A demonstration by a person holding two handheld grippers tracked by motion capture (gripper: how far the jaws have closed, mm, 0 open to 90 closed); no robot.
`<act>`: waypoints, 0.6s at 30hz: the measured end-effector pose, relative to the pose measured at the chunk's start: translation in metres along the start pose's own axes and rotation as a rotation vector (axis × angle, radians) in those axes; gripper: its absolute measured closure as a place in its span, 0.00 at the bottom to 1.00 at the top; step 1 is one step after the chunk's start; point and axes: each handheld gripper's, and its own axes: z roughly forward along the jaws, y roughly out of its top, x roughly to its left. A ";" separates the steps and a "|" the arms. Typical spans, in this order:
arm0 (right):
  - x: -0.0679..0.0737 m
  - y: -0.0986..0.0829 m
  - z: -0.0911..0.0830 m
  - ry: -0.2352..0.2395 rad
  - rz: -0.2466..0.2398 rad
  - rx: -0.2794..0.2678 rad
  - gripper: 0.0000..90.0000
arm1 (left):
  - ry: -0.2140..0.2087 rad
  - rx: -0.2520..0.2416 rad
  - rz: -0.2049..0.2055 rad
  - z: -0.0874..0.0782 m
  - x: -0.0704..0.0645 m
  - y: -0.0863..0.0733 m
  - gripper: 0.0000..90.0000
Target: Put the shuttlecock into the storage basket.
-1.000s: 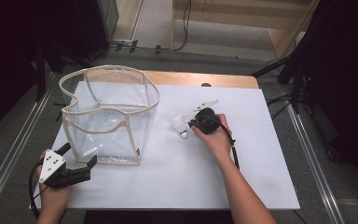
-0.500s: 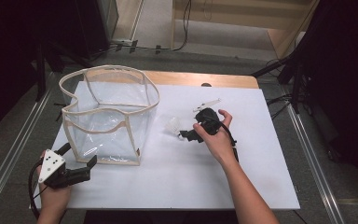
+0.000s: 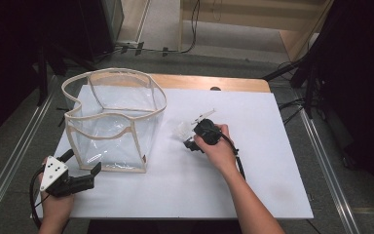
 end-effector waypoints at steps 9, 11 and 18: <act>0.002 0.001 0.007 -0.049 0.003 0.029 0.56 | -0.004 0.001 0.001 0.000 0.000 0.000 0.01; 0.001 0.001 0.008 -0.031 0.005 0.028 0.59 | -0.007 0.000 0.001 0.000 0.000 0.000 0.01; 0.003 0.001 0.010 -0.042 0.013 0.023 0.69 | -0.005 0.001 0.002 0.000 0.000 0.000 0.01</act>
